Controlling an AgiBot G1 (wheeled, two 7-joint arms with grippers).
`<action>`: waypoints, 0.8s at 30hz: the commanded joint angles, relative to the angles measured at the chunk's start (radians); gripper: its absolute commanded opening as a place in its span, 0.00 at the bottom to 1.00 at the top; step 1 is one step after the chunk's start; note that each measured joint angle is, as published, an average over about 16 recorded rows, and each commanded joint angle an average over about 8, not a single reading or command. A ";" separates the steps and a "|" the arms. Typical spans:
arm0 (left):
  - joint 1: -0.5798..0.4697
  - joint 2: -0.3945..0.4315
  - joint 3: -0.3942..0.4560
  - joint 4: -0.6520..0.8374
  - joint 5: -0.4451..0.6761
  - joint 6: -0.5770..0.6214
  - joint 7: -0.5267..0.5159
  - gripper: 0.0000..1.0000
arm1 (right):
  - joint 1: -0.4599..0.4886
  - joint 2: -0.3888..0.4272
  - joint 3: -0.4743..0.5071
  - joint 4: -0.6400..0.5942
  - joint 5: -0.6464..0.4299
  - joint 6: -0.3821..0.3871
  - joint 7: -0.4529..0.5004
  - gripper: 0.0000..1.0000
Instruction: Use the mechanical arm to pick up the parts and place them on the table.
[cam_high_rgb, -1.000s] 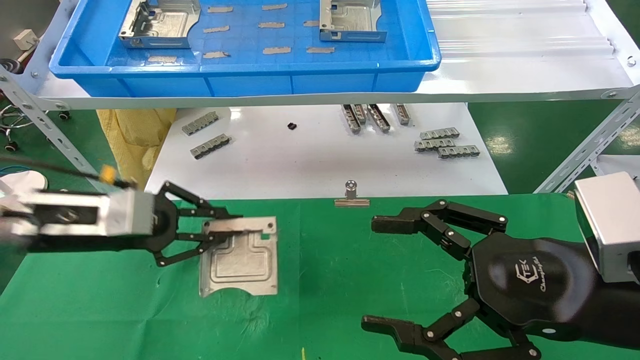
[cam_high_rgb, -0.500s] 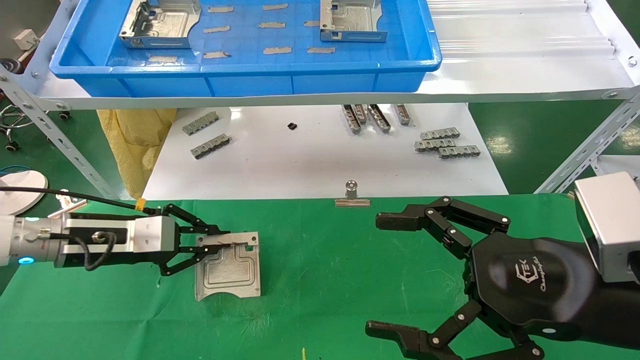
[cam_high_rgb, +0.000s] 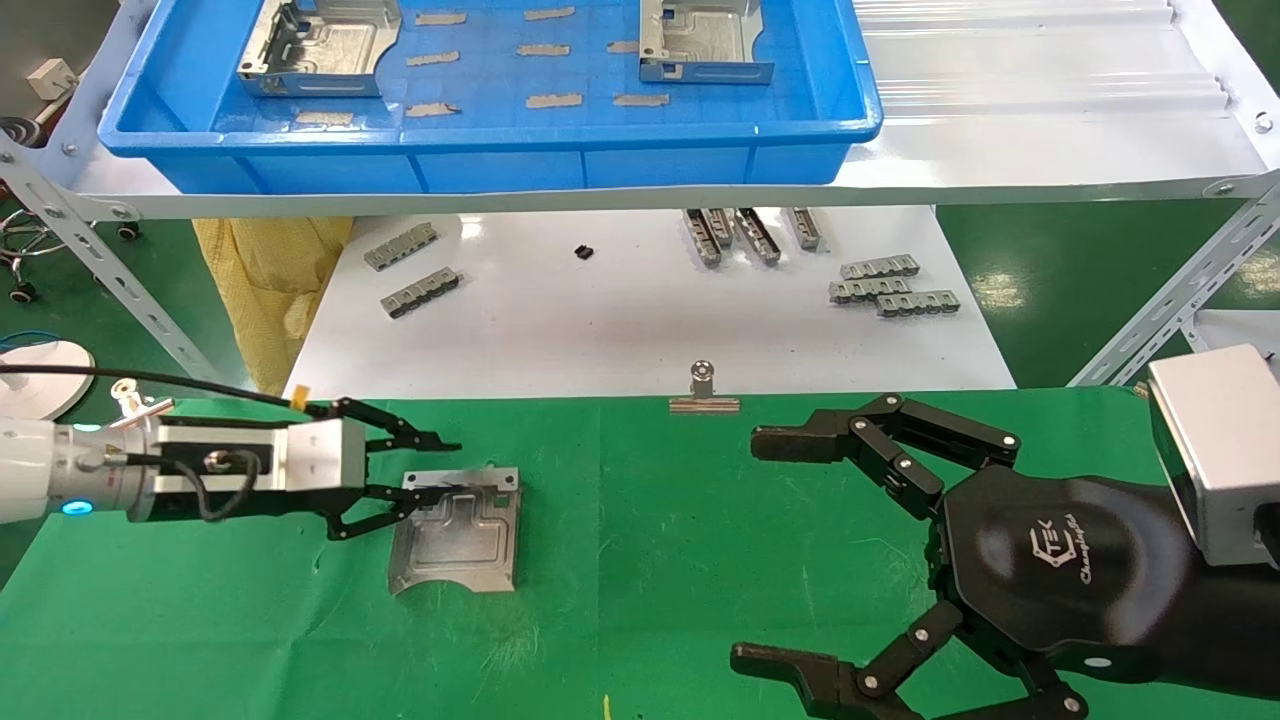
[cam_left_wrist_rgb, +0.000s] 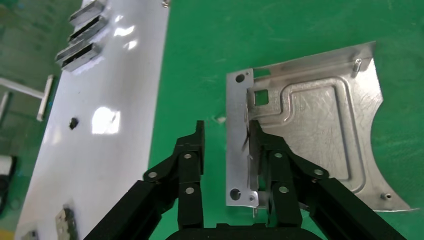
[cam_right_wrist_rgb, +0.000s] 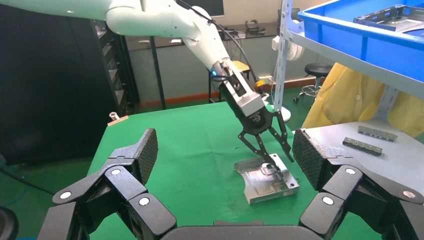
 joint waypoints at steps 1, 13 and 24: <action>-0.007 0.001 -0.003 0.014 -0.004 0.014 -0.005 1.00 | 0.000 0.000 0.000 0.000 0.000 0.000 0.000 1.00; -0.010 -0.020 -0.051 0.063 -0.078 0.139 -0.260 1.00 | 0.000 0.000 0.000 0.000 0.000 0.000 0.000 1.00; -0.002 -0.024 -0.059 0.056 -0.090 0.143 -0.282 1.00 | 0.000 0.000 0.000 0.000 0.000 0.000 0.000 1.00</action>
